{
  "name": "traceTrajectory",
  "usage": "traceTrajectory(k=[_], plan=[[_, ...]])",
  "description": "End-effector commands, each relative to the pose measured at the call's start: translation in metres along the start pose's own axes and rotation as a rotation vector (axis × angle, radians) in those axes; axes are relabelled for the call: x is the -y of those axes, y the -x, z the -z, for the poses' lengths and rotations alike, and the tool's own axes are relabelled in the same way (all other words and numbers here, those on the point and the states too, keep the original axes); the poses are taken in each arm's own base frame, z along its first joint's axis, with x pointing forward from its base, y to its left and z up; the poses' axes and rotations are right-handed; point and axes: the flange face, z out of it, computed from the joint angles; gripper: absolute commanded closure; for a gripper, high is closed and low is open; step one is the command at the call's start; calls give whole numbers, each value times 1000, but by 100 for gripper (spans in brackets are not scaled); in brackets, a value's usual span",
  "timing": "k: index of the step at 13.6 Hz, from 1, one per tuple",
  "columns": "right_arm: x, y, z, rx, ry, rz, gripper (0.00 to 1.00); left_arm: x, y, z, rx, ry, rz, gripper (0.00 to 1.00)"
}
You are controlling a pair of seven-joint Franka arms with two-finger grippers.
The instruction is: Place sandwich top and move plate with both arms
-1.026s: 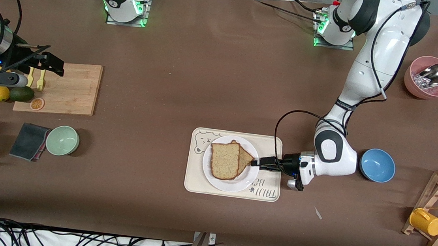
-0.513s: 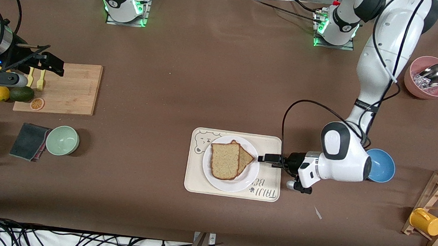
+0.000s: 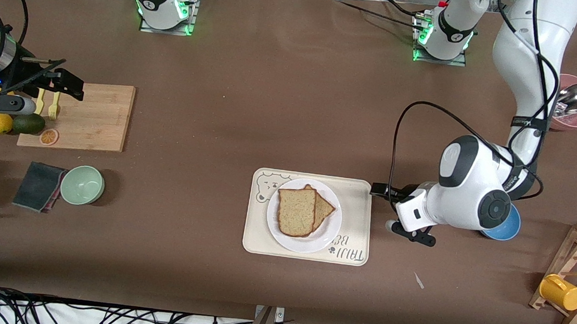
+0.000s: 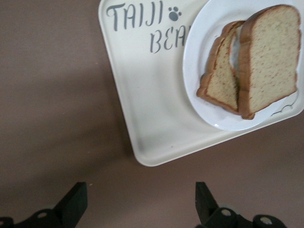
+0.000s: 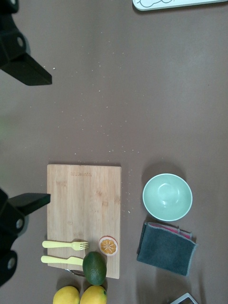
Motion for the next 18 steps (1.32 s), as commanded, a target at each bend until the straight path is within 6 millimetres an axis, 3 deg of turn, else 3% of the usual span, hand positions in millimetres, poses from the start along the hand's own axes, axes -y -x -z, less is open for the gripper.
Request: traceTrajectory(k=[1, 3, 7, 8, 11, 14, 18], plan=[[-2, 2, 7, -13, 9, -8, 0, -16, 25, 39, 25, -158, 36, 0], [-2, 1, 7, -15, 9, -8, 0, -29, 45, 79, 21, -170, 40, 0], [-1, 1, 7, -16, 5, -9, 0, -47, 108, 169, 31, -192, 60, 0], [-1, 1, 7, -16, 5, -9, 0, -49, 124, 183, 37, -197, 65, 0], [-2, 1, 6, -14, -3, -11, 0, -66, 165, 193, 1, -220, 52, 0], [-2, 1, 6, -14, -2, -12, 0, -59, 181, 209, -25, -224, 57, 0], [-2, 1, 7, -16, 2, -11, 0, 1, 202, 250, -97, -214, 189, 0]])
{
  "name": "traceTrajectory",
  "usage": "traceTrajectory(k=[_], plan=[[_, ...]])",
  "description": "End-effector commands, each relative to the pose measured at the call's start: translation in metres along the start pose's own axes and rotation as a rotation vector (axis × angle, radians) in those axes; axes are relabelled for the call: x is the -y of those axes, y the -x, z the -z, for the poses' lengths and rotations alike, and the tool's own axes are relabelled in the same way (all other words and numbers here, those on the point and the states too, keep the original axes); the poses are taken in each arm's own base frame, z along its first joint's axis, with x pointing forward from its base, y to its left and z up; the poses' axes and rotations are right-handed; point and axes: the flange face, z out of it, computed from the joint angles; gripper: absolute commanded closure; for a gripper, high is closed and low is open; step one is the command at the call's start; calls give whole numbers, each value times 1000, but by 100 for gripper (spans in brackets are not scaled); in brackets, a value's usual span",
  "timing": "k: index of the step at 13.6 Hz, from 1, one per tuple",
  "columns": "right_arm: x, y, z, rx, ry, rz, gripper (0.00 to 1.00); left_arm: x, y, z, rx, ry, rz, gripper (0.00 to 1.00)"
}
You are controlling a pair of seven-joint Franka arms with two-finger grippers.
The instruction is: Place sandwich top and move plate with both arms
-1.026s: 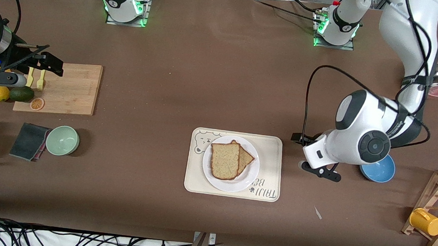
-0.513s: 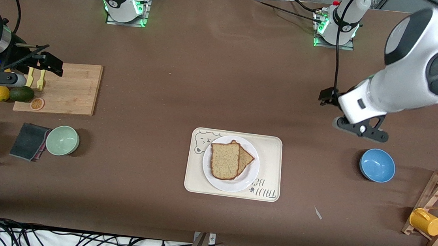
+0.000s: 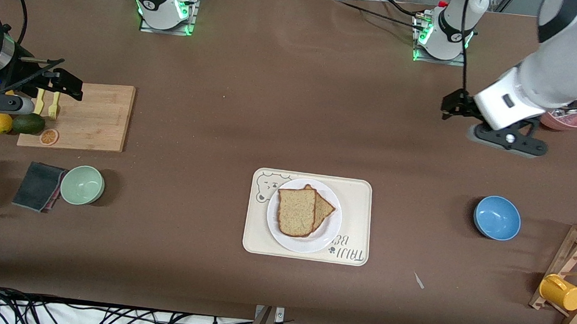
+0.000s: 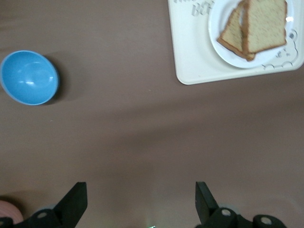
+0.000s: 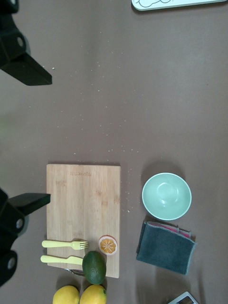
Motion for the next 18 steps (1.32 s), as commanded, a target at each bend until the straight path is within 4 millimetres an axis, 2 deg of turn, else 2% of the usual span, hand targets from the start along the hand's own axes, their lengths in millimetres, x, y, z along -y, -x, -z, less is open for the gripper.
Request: traceTrajectory(k=[1, 2, 4, 5, 8, 18], plan=[[-1, 1, 6, -13, 2, -9, 0, 45, 16, 14, -41, -28, 83, 0], [0, 1, 6, -13, 3, -7, 0, 54, 22, 16, -52, -26, 97, 0], [-1, 1, 6, -13, 3, -9, 0, 48, 42, 23, -105, -24, 79, 0], [0, 1, 6, -13, 3, -7, 0, 49, 44, 23, -104, -24, 80, 0], [-1, 1, 6, -14, 2, -9, 0, 53, 37, 20, -99, -28, 81, 0], [0, -2, 6, -31, -1, -7, 0, 59, 32, 25, -108, -27, 99, 0]])
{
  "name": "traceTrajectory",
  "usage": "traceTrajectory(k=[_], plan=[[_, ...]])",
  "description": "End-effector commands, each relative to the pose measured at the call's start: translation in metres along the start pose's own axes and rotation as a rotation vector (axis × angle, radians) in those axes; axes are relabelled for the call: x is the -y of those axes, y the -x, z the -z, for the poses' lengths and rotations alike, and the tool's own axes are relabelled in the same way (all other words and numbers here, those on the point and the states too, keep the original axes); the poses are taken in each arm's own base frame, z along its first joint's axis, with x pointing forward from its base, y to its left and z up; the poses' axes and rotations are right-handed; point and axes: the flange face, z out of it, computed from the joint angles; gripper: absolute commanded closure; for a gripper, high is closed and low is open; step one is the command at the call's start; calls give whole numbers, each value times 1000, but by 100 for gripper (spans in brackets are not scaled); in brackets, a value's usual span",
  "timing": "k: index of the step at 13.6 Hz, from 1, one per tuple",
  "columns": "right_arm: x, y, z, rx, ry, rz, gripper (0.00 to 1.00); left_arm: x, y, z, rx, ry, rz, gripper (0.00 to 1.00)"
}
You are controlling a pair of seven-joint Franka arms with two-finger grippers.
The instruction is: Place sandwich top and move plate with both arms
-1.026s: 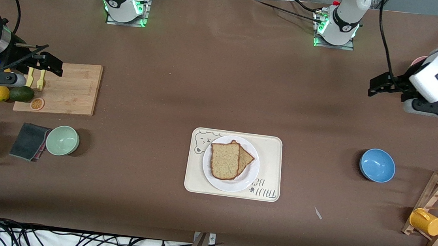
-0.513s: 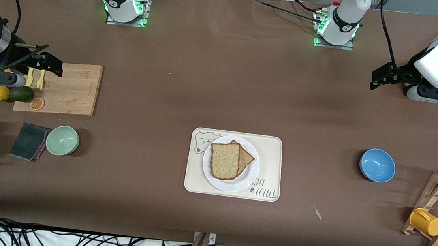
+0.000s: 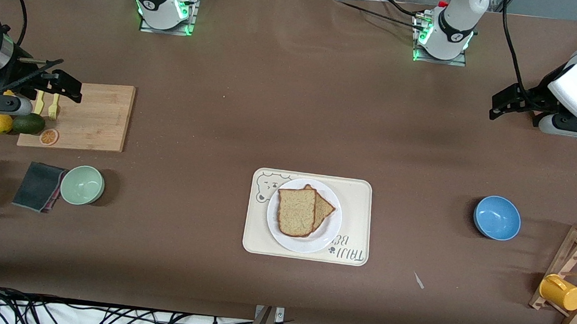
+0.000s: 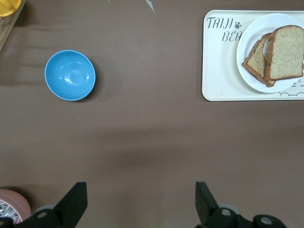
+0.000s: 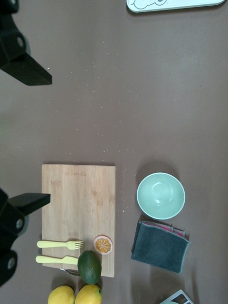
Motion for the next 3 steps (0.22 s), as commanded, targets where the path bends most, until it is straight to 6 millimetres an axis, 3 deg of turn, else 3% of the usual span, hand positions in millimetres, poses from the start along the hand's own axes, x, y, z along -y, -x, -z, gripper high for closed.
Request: traceTrajectory(k=[1, 3], plan=[[-1, 0, 4, -9, 0, -9, 0, 5, -4, 3, -13, -34, 2, 0], [0, 1, 5, -10, 0, -7, 0, 5, -4, 2, -10, -33, -1, 0]])
